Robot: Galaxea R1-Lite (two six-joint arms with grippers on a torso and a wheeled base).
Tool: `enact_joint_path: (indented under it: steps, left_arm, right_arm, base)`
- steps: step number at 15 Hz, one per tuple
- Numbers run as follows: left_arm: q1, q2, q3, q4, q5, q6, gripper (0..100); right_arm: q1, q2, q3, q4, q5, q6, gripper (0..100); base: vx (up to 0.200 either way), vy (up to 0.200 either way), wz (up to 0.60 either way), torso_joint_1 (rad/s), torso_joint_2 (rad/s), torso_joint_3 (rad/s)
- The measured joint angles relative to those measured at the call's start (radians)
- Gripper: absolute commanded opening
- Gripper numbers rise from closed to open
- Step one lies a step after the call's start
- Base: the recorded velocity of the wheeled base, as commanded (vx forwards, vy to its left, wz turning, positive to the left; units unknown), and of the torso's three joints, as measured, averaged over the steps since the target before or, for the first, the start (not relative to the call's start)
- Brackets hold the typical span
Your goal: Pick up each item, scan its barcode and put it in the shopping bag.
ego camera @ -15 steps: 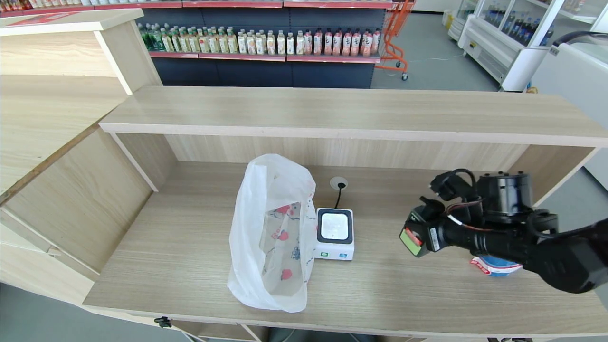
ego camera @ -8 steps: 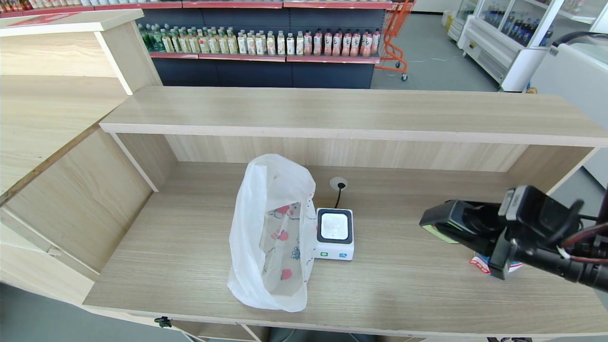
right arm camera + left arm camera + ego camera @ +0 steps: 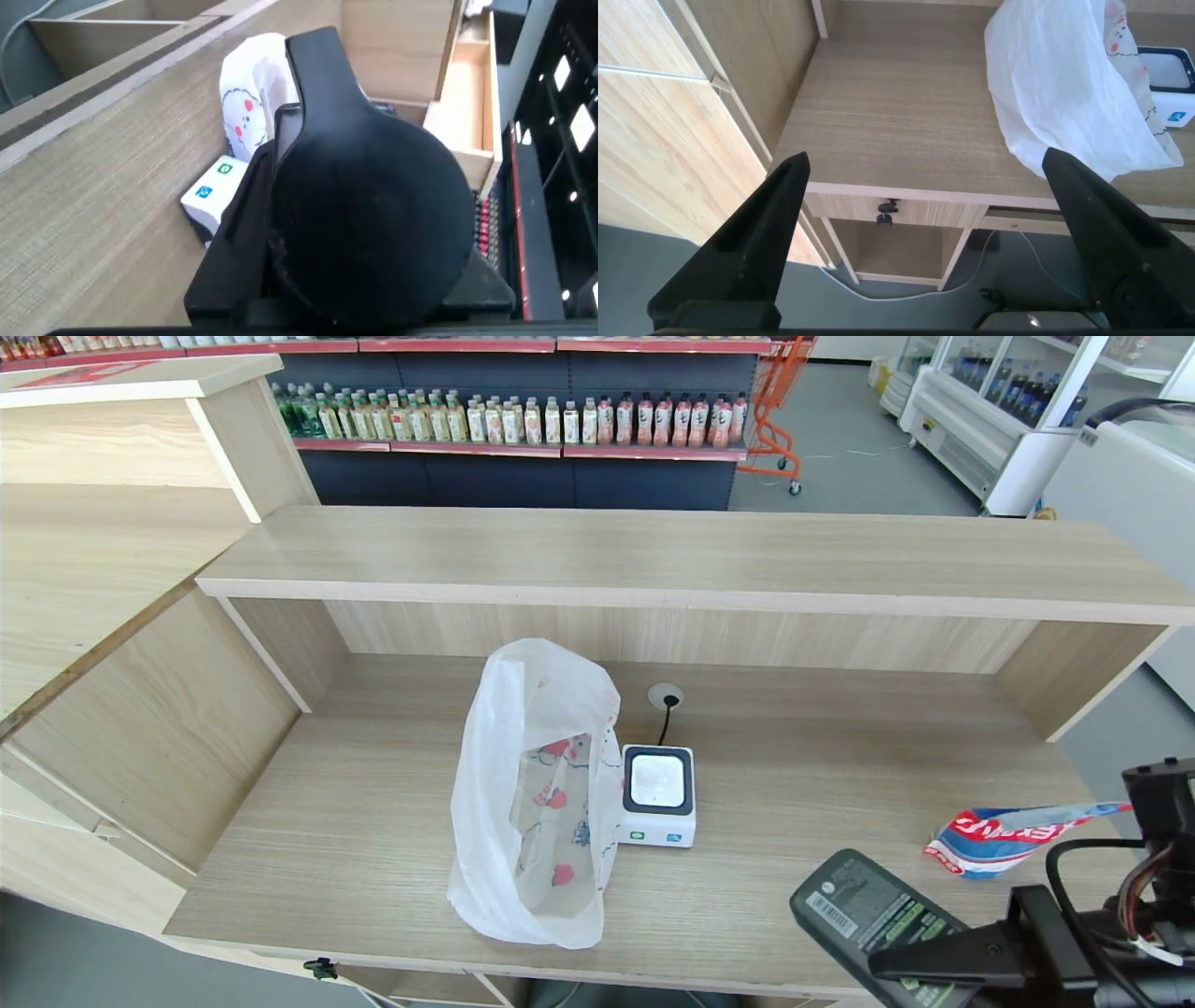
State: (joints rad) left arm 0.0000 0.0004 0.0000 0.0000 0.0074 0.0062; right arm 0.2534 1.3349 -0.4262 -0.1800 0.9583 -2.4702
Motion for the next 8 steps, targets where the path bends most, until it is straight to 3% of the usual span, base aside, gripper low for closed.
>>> enact_joint_path:
  steps: [2,4,8]
  left_arm:
    - [0.000,0.000,0.000,0.000,0.000,0.000,100]
    - [0.000,0.000,0.000,0.000,0.000,0.000,100]
    - [0.000,0.000,0.000,0.000,0.000,0.000,100]
  right_arm:
    - [0.024,0.007,-0.006,0.090,0.028,-0.125,0]
    - [0.071,0.014,-0.029,0.097,0.032,-0.176,0]
    - [0.249,0.042,-0.062,0.097,0.034,-0.267,0]
  base:
    - [0.000,0.000,0.00,0.000,0.00,0.000]
    - [0.000,0.000,0.00,0.000,0.00,0.000]
    - [0.000,0.000,0.00,0.000,0.00,0.000]
